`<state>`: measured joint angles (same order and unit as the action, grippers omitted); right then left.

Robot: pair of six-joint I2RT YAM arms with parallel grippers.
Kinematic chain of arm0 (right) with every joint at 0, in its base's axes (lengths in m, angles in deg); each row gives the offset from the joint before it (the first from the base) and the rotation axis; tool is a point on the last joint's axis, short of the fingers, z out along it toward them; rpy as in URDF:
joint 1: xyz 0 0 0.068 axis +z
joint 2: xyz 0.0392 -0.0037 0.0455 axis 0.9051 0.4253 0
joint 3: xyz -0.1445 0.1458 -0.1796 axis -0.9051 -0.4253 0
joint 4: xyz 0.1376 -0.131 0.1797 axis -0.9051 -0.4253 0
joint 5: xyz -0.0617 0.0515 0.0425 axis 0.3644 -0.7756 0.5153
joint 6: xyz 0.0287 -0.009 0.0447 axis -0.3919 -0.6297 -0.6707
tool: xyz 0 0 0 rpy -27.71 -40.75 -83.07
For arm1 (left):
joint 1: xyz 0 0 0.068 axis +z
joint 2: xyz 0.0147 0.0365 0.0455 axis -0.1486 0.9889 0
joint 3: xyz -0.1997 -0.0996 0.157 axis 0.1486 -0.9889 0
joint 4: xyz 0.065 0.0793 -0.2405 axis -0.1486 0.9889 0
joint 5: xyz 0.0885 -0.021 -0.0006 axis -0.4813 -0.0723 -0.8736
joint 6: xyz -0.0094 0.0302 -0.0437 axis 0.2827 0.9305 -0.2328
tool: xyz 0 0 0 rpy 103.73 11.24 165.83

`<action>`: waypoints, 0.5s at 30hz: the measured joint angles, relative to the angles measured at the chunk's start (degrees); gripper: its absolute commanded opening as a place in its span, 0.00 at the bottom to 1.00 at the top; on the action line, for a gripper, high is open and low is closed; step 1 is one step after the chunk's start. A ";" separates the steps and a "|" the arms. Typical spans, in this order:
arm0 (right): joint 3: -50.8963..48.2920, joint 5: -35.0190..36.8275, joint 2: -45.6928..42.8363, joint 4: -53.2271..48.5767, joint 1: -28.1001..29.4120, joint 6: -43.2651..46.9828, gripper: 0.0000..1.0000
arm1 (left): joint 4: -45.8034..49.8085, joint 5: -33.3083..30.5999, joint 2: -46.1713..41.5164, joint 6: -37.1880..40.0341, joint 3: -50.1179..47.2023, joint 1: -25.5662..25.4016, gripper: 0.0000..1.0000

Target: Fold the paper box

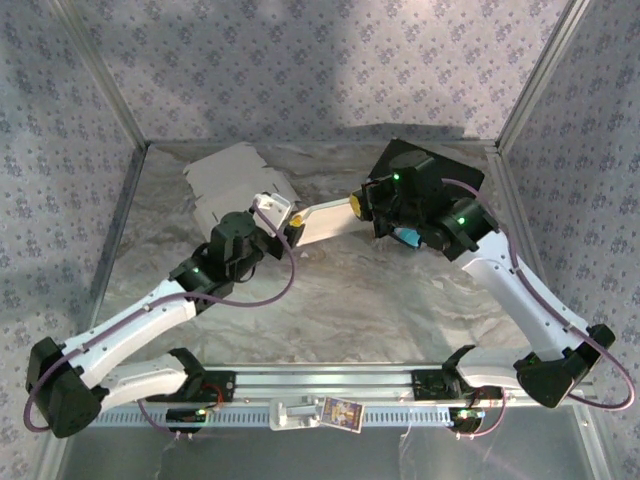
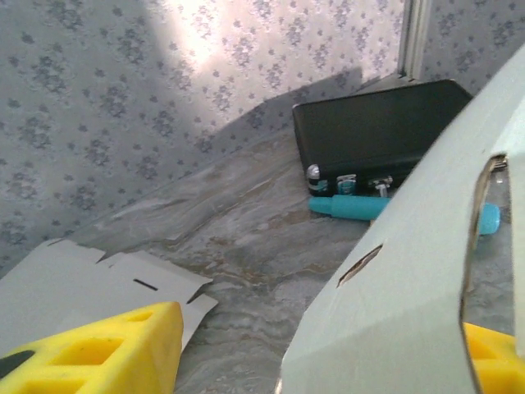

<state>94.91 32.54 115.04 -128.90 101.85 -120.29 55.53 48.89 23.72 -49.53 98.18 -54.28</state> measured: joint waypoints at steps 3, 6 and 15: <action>0.04 -0.11 -0.07 -1.64 0.00 -1.03 0.00 | 1.14 3.32 -0.81 -2.19 0.66 0.00 0.72; 0.09 -0.13 -0.70 -4.15 0.07 -2.29 0.00 | 5.27 8.72 -4.13 -5.88 2.05 0.00 0.75; 4.90 1.62 -4.66 -13.53 2.27 -7.56 0.00 | 16.79 19.47 -18.97 -21.35 7.61 0.76 0.79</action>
<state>99.81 34.16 110.38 -142.43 104.12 -127.85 72.32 68.36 4.75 -70.89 105.79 -53.52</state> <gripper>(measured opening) 0.051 0.783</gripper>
